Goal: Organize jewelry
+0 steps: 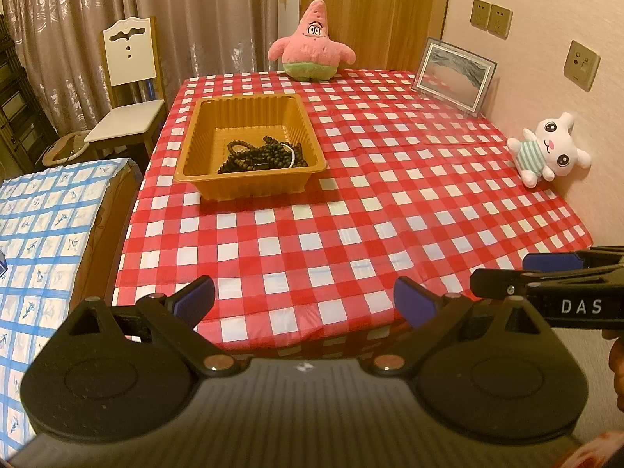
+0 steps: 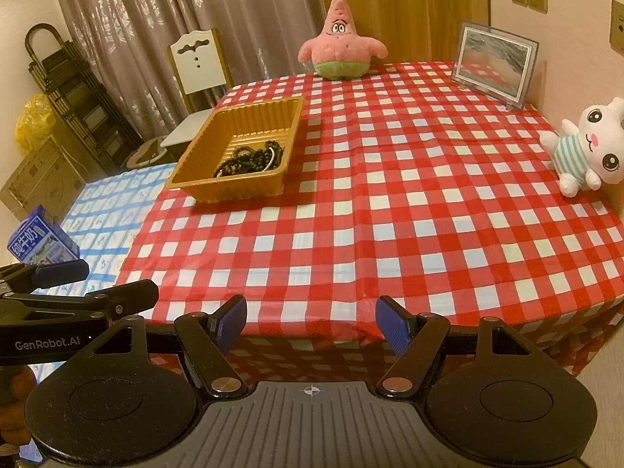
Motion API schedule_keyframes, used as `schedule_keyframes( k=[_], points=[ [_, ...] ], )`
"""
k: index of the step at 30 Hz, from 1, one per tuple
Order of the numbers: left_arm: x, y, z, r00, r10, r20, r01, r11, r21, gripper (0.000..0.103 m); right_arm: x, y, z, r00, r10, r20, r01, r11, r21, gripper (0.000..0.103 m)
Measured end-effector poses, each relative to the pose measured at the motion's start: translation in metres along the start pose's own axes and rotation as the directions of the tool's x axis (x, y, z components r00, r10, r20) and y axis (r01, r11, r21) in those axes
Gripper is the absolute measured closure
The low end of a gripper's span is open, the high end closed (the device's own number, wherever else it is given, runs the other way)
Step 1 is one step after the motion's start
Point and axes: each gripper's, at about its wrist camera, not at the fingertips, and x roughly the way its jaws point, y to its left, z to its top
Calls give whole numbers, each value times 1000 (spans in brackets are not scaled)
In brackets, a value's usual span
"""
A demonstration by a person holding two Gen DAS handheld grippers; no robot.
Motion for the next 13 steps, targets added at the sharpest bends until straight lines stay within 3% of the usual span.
schedule_keyframes(
  k=[13],
  points=[
    [1, 0, 3, 1000, -6, 8, 6, 1000, 9, 5, 1, 1, 1, 1000, -2, 0, 2, 1000, 0, 30]
  ],
)
